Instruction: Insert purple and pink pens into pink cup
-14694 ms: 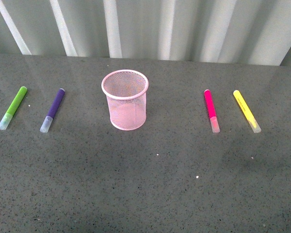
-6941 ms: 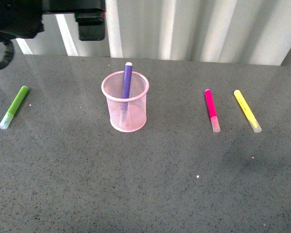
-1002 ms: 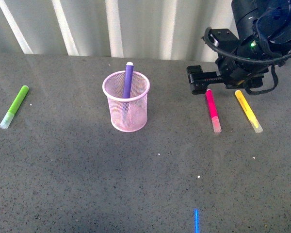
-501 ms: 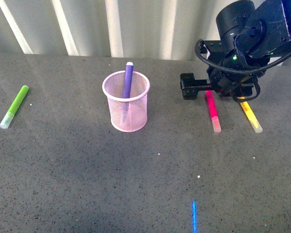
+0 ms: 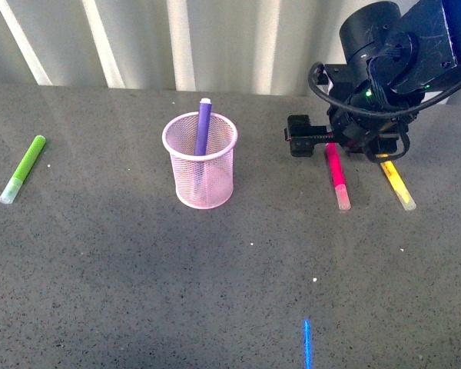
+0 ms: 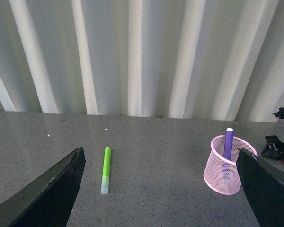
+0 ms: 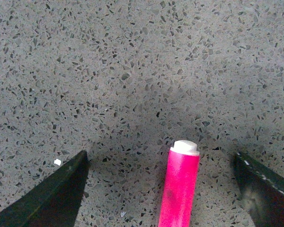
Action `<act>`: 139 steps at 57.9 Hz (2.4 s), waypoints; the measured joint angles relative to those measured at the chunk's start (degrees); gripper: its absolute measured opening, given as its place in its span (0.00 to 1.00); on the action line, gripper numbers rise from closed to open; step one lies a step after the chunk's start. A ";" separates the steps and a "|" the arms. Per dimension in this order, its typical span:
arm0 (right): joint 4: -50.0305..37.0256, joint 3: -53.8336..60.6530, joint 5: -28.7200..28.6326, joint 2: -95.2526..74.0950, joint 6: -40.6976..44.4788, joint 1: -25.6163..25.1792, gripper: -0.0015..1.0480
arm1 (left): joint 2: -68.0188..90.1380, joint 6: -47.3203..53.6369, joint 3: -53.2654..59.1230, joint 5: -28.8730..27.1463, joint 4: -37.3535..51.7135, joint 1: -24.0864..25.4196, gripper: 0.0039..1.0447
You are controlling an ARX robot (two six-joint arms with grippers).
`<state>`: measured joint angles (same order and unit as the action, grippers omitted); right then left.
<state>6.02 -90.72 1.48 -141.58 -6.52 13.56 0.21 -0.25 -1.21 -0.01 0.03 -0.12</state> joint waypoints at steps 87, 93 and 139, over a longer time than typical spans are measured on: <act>-51.23 26.77 -14.97 26.58 7.43 12.39 0.12 | 0.00 -0.02 0.00 0.00 0.00 0.00 0.94; -53.46 27.23 -18.64 25.51 7.45 13.75 0.12 | 0.00 -0.02 0.00 0.00 0.00 0.00 0.94; -49.88 15.17 -24.61 11.17 5.14 15.63 0.11 | 0.00 -0.02 0.00 -0.02 0.00 0.00 0.94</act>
<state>-43.86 -75.55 -23.14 -130.41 -1.39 29.19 0.21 -0.27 -1.21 -0.03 0.03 -0.12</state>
